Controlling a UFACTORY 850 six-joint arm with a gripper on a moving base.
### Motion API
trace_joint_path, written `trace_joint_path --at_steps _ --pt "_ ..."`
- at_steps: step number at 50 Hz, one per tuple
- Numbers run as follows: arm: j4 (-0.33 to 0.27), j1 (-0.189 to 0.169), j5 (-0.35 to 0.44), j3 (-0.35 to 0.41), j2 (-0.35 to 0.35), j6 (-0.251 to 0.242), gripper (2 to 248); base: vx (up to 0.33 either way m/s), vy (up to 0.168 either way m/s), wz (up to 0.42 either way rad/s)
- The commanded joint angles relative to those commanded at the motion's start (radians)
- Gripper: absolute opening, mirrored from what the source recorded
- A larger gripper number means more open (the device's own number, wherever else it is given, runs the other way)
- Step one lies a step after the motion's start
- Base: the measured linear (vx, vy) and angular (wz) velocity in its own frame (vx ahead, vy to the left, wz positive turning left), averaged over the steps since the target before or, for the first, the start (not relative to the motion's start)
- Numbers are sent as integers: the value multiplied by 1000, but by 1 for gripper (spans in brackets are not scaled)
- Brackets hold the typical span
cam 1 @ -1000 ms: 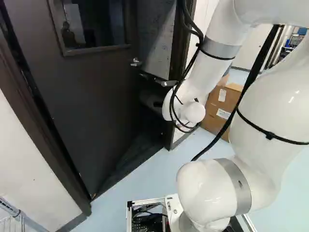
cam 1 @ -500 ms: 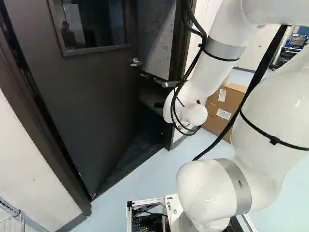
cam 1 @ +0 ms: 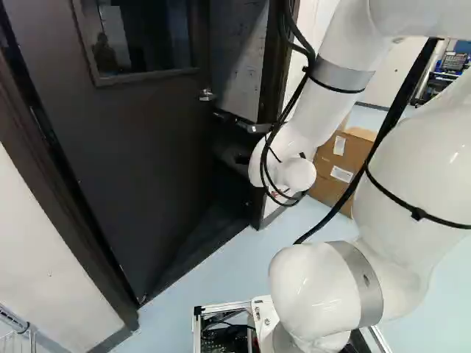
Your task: Open the door and move inside
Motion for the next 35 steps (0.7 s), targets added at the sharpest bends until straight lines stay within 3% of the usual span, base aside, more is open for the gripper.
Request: trace_joint_path --at_steps 26,35 --pt "0 0 0 0 0 0 247 86 1 -3" --pt "0 0 0 0 0 0 247 145 83 128"
